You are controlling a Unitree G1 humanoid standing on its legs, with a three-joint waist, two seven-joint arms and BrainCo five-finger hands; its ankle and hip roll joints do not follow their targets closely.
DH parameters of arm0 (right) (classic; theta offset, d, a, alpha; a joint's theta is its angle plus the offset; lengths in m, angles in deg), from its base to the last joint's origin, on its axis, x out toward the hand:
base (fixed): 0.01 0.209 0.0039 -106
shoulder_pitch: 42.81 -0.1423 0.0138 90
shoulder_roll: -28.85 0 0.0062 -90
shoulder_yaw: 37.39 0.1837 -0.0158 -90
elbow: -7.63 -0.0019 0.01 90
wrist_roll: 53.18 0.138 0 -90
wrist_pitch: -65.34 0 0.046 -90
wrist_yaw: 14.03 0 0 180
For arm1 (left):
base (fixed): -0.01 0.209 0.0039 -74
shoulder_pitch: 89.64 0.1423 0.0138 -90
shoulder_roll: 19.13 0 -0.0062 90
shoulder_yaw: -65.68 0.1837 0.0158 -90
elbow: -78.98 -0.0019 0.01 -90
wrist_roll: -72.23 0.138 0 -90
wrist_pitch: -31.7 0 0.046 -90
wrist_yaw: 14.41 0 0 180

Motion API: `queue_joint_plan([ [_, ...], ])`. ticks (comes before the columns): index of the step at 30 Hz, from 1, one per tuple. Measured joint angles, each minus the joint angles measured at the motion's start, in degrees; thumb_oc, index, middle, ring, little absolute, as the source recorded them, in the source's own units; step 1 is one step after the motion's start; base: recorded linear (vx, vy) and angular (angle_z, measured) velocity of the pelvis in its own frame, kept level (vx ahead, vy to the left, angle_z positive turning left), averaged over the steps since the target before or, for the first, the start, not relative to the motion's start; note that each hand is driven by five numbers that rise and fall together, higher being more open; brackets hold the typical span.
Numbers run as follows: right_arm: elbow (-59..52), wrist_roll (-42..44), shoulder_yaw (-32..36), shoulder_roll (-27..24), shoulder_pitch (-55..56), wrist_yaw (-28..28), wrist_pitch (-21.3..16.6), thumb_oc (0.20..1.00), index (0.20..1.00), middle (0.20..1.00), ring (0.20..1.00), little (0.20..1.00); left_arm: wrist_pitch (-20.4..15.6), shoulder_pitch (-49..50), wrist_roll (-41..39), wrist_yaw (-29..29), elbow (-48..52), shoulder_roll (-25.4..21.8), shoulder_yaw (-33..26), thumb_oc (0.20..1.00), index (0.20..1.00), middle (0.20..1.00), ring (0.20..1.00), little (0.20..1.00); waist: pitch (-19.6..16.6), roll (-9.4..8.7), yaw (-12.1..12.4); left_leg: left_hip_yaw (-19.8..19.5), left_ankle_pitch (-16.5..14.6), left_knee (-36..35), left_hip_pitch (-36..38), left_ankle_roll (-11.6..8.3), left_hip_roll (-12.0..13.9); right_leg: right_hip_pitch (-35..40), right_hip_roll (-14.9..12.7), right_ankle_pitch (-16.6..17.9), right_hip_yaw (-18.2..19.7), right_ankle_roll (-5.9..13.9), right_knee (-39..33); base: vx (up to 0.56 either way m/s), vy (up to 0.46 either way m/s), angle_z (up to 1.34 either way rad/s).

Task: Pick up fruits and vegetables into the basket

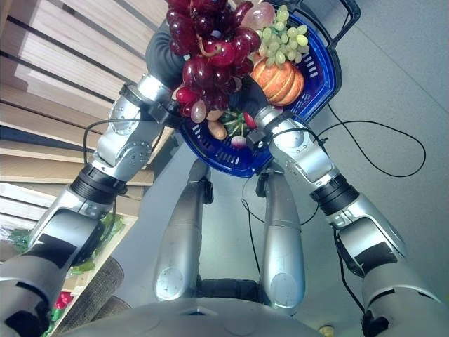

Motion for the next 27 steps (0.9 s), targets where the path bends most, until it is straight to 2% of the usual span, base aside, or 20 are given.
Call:
queue_joint_plan([
  [5,0.0,0.0,0.3,0.0,0.0,0.2,-0.1,0.2,0.2,0.2,0.2,0.2,-0.6,0.7,-0.6,-3.2,0.2,0.6,-0.2,0.2,0.2,0.2,0.2,0.2,0.0,0.0,0.0,0.0,0.0,0.0,0.0,0.01,0.0,0.0,0.0,0.0,0.0,0.02,0.0,0.0,0.0,0.0],
  [6,0.0,0.0,0.4,0.0,0.0,0.3,-0.1,0.2,0.2,0.2,0.2,0.2,-1.1,0.8,-0.8,-4.3,0.2,0.8,-0.3,0.548,0.548,0.548,0.548,0.548,0.0,0.0,0.0,0.0,0.0,0.0,0.0,0.01,0.0,0.0,0.0,0.0,0.0,0.02,0.0,0.0,0.0,0.0],
  [7,0.0,0.0,0.5,0.0,0.0,0.6,-0.3,0.2,0.2,0.2,0.2,0.2,-1.4,0.9,-0.8,-5.6,0.3,1.0,-0.4,1.0,1.0,1.0,1.0,1.0,0.0,0.0,0.1,0.0,0.0,0.0,0.0,0.01,0.0,0.0,0.0,0.0,0.0,0.02,0.0,0.0,0.0,0.0],
  [10,0.0,-0.1,0.5,0.0,0.1,0.9,-0.5,0.2,0.2,0.2,0.2,0.2,-1.4,1.2,-0.2,-9.4,0.3,1.1,-0.9,1.0,1.0,1.0,1.0,1.0,0.0,0.0,0.2,0.0,0.0,0.0,0.0,0.01,0.0,0.0,0.0,0.0,0.0,0.02,0.0,0.0,0.0,0.0],
  [23,0.0,-0.1,1.0,0.1,0.3,1.1,-0.9,0.2,0.2,0.2,0.2,0.2,-1.5,1.8,1.4,-18.4,0.3,1.6,-2.1,1.0,1.0,1.0,1.0,1.0,0.0,0.0,0.3,-0.1,0.0,0.0,0.0,0.03,-0.1,0.0,-0.1,0.0,-0.1,0.03,0.0,0.0,0.0,0.0],
  [27,0.0,-0.2,1.1,0.2,0.3,1.1,-1.0,0.2,0.2,0.2,0.2,0.2,-1.5,2.0,2.2,-19.1,0.3,1.7,-2.7,1.0,1.0,1.0,1.0,1.0,0.0,0.0,0.3,-0.1,0.1,0.0,0.0,0.08,-0.1,0.0,-0.2,0.0,-0.1,0.04,0.1,0.0,0.0,0.0],
])
